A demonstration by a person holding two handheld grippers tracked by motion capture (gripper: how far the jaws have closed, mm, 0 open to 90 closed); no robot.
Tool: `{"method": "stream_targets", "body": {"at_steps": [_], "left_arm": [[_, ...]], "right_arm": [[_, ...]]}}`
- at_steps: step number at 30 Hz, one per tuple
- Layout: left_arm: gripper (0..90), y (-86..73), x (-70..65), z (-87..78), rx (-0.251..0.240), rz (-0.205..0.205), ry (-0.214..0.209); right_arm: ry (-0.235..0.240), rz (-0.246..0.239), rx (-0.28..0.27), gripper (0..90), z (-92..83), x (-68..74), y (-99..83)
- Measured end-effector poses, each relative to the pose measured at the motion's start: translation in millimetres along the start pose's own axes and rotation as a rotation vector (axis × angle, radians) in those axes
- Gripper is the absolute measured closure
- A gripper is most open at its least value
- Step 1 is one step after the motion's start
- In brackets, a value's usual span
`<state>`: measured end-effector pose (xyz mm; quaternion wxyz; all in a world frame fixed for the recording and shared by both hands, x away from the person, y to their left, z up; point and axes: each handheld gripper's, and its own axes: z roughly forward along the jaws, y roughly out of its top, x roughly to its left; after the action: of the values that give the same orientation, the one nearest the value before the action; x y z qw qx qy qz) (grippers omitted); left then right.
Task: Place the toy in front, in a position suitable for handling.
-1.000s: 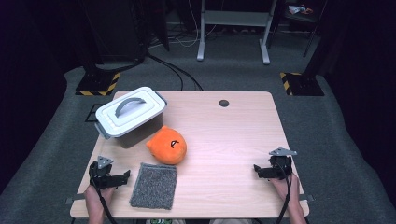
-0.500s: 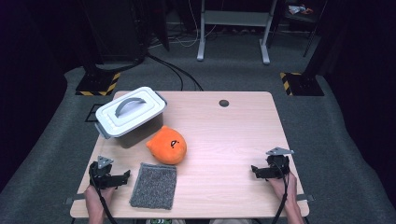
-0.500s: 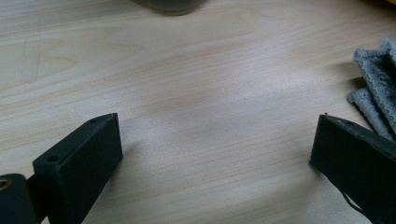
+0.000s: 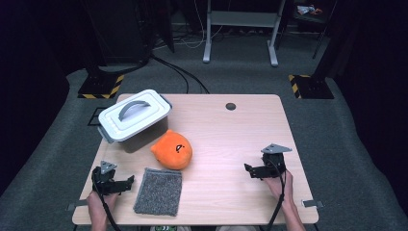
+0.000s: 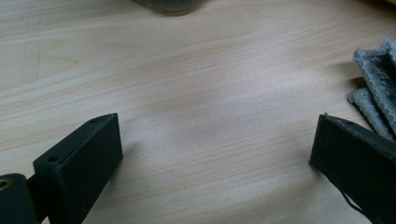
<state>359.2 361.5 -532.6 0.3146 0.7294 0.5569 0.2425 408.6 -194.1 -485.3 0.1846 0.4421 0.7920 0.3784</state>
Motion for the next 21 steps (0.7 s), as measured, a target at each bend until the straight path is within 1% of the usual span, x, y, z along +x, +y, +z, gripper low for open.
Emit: {"method": "stream_targets", "body": {"at_steps": [1,2,3,4,7,8,9,10,11,12,14,18,19,20,21], "left_arm": [[1.6,0.0,0.0,0.0,0.000,0.000,0.000],[1.6,0.0,0.1,0.0,0.001,0.000,0.000],[1.6,0.0,0.1,0.0,0.001,0.000,0.000],[1.6,0.0,0.1,0.0,0.001,0.000,0.000],[1.6,0.0,-0.1,0.0,0.000,0.000,0.000],[1.6,0.0,0.0,-0.1,0.001,0.001,0.000],[1.6,0.0,0.0,-0.1,0.001,0.001,0.000],[1.6,0.0,0.0,-0.1,0.000,0.001,0.000],[1.6,0.0,0.0,0.0,0.000,0.000,0.000],[1.6,0.0,0.0,-0.1,0.000,0.000,0.000],[1.6,0.0,0.0,-0.1,0.000,0.000,0.000],[1.6,0.0,-0.1,-0.1,0.000,0.001,0.000],[1.6,0.0,-0.1,-0.1,0.000,0.001,0.000],[1.7,0.0,-0.1,-0.1,0.000,0.001,0.000],[1.7,0.0,-0.1,-0.1,0.000,0.000,0.000]], "right_arm": [[0.000,0.000,0.000,1.1,0.0,0.0,0.0],[0.017,-0.010,-0.010,1.2,1.8,5.7,6.9],[0.017,-0.010,-0.010,1.2,1.8,5.7,6.9],[0.023,-0.010,-0.008,1.2,2.8,8.8,10.4],[0.044,-0.036,-0.012,1.4,7.0,20.0,21.8],[0.059,-0.038,-0.022,1.6,8.4,24.1,25.2],[0.059,-0.038,-0.022,1.6,8.4,24.1,25.2],[0.059,-0.044,-0.016,1.6,9.3,27.5,27.7],[0.070,-0.060,-0.018,1.7,11.4,31.2,31.0],[0.074,-0.063,-0.018,1.7,12.4,33.9,32.8],[0.084,-0.086,-0.012,1.8,16.3,41.5,38.4],[0.116,-0.108,-0.016,1.8,22.9,56.6,50.6],[0.116,-0.108,-0.016,1.8,22.9,56.6,50.6],[0.128,-0.124,-0.021,1.9,25.3,62.8,56.1],[0.130,-0.135,-0.024,1.9,26.3,65.9,58.5]]}}
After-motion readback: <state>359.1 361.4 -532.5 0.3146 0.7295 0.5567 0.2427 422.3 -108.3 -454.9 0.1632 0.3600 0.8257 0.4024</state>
